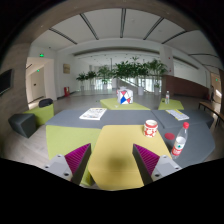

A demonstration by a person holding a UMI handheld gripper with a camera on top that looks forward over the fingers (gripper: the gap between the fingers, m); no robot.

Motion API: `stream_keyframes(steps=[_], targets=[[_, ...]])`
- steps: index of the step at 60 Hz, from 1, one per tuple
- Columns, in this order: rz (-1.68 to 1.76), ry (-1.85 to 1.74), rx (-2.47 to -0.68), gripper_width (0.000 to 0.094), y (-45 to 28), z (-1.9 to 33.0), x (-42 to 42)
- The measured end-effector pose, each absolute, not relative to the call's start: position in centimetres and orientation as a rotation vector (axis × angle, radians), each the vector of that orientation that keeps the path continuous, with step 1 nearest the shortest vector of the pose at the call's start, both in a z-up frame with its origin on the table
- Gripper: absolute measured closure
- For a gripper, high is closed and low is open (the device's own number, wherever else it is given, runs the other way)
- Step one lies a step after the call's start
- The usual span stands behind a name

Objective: Pour water

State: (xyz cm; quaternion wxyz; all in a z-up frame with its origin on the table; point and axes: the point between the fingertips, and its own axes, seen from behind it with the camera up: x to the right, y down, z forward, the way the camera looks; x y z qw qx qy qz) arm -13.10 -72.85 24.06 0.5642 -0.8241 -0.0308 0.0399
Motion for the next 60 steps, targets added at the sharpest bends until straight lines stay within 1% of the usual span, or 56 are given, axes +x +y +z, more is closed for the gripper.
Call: stream_keyframes(steps=[10, 23, 30, 35, 40, 53, 60], targets=[[0.037, -0.026, -1.979, 0.0079, -73.4, 20.6, -9.9], [-0.123, 0.057, -2.048, 0.0077, -73.0, 12.8, 2.8], [-0.225, 0.104, -2.042, 0.0079, -71.9, 10.4, 10.1], [-0.268, 0.141, -2.022, 0.0078, -70.5, 9.6, 14.3], [-0.304, 0.169, -1.993, 0.0075, -68.5, 9.6, 18.1], [-0.321, 0.203, -1.892, 0.0083, -60.4, 9.3, 23.5], [-0.281, 0.204, -1.855, 0.0158, -56.9, 8.9, 24.2]])
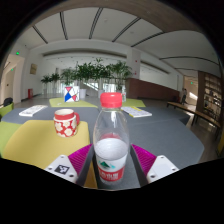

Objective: Pour water

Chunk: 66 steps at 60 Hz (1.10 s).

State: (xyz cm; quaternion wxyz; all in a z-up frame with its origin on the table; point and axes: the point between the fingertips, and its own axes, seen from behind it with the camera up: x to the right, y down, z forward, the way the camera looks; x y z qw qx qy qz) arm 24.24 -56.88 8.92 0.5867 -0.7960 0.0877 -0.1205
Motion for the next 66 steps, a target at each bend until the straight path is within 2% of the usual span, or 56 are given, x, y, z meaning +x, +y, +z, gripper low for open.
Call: stream_keyframes(steps=[1, 5, 7, 8, 13, 14, 16, 18, 28, 33, 41, 47, 53, 55, 56, 59, 62, 63, 64, 66], targets=[[-0.278, 0.203, -1.853, 0.0189, -56.7, 8.8, 24.3], [-0.281, 0.192, -1.824, 0.0419, -54.5, 8.2, 25.3], [-0.291, 0.195, -1.810, 0.0417, -55.0, 8.9, 24.5], [-0.291, 0.190, -1.807, 0.0453, -54.9, 8.9, 24.4], [-0.315, 0.169, -1.798, 0.0519, -54.5, 8.9, 24.6], [-0.322, 0.168, -1.798, 0.0561, -54.6, 9.0, 24.6], [-0.340, 0.165, -1.798, 0.0564, -54.7, 9.2, 24.7], [-0.360, 0.160, -1.799, 0.0604, -54.8, 9.3, 24.9], [-0.501, 0.157, -1.781, 0.0610, -54.7, 11.8, 28.5], [-0.663, 0.127, -1.755, 0.0607, -53.9, 15.0, 32.1], [-1.023, -0.026, -1.643, 0.0607, -51.6, 23.0, 36.1], [-1.317, -0.249, -1.494, 0.0606, -49.4, 29.9, 35.5], [-1.547, -0.534, -1.315, 0.0610, -45.4, 34.7, 32.6], [-1.609, -0.629, -1.252, 0.0609, -43.7, 34.3, 32.0], [-1.650, -0.681, -1.218, 0.0608, -43.8, 35.8, 30.2], [-1.728, -0.824, -1.122, 0.0608, -42.1, 36.3, 28.0], [-1.787, -0.954, -1.039, 0.0610, -40.5, 35.9, 26.1], [-1.789, -0.991, -1.015, 0.0610, -39.0, 33.9, 27.4], [-1.804, -1.039, -0.995, 0.0610, -39.2, 34.9, 25.1], [-1.822, -1.115, -0.952, 0.0607, -38.3, 34.2, 23.7]])
